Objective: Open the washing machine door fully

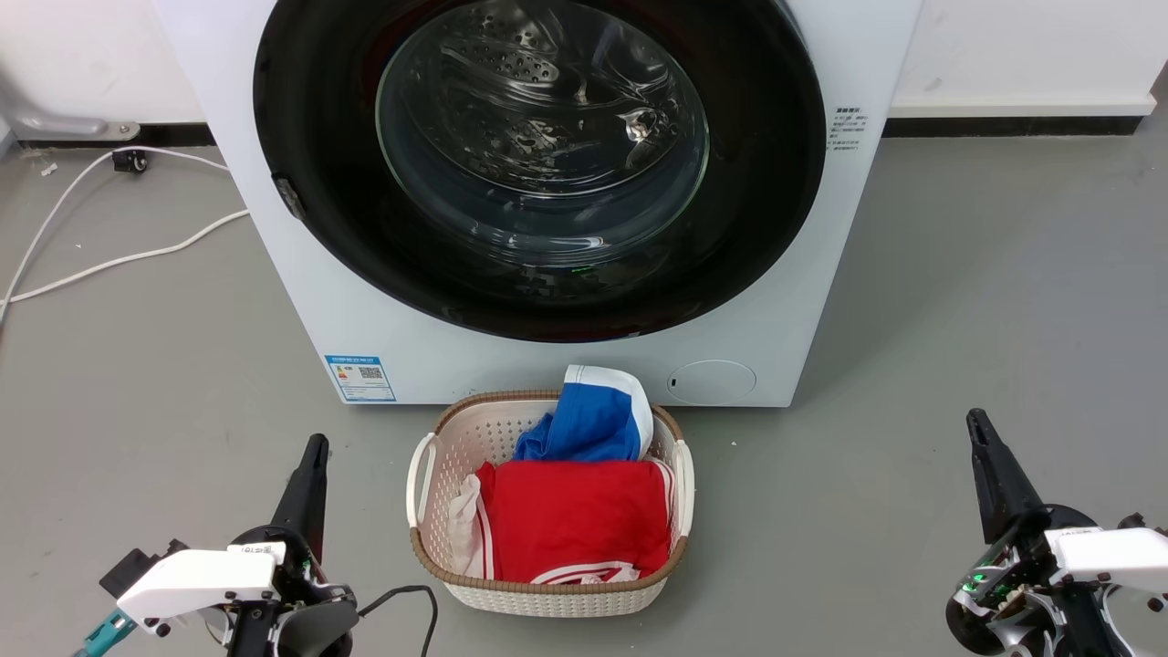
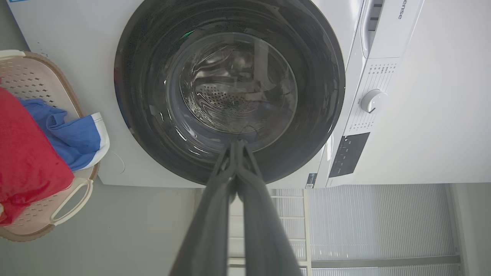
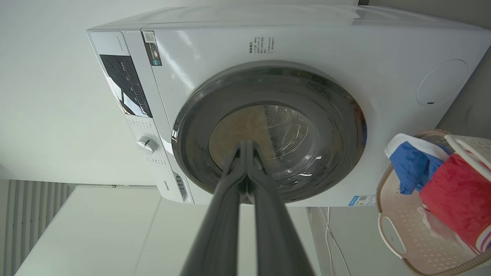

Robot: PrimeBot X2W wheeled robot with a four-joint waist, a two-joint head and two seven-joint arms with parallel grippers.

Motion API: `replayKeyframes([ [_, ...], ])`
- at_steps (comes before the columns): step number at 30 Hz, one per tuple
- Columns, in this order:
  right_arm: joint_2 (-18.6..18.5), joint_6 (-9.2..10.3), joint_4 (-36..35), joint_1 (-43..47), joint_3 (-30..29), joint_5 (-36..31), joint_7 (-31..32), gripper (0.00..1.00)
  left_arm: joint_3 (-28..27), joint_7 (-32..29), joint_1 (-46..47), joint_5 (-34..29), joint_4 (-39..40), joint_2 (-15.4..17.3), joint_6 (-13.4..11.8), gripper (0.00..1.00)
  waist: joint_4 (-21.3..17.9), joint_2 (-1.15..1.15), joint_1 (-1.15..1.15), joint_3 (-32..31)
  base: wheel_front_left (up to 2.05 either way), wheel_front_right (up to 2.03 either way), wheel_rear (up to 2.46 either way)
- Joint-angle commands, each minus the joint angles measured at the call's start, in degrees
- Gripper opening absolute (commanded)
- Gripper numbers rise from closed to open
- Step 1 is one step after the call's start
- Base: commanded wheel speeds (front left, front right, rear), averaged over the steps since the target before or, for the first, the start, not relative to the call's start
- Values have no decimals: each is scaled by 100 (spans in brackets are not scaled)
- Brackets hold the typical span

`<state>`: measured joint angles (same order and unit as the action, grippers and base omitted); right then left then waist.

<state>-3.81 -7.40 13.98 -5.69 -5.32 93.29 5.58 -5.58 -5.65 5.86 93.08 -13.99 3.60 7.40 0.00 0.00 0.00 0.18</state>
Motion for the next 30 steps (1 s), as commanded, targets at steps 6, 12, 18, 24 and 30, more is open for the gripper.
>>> replayKeyframes([
  [6, 28, -17, 5, -73, -21, -36, 16, 0, -19, -19, 49, -17, -10, -6, 17, 0, 0, 0, 0, 0, 0, 0, 0],
  [12, 34, -17, 5, -75, -30, -42, 24, 0, -27, -26, 50, -28, -11, -11, 17, 0, 0, 0, 0, 0, 0, 0, 0],
  [18, 42, -17, 6, -76, -39, -51, 36, 0, -36, -37, 51, -34, -10, -18, 17, 0, 0, 0, 0, 0, 0, 0, 0],
  [24, 28, 1, 42, 44, -27, -23, -9, 100, 2, -8, -31, -20, -53, -28, -2, 100, 0, 0, 0, 0, 0, 0, 0],
  [30, 33, 0, -106, 129, 34, -90, -169, 100, 230, 173, -4, -65, 27, -30, -1, 100, 4, 0, 0, 4, 0, 0, 0],
])
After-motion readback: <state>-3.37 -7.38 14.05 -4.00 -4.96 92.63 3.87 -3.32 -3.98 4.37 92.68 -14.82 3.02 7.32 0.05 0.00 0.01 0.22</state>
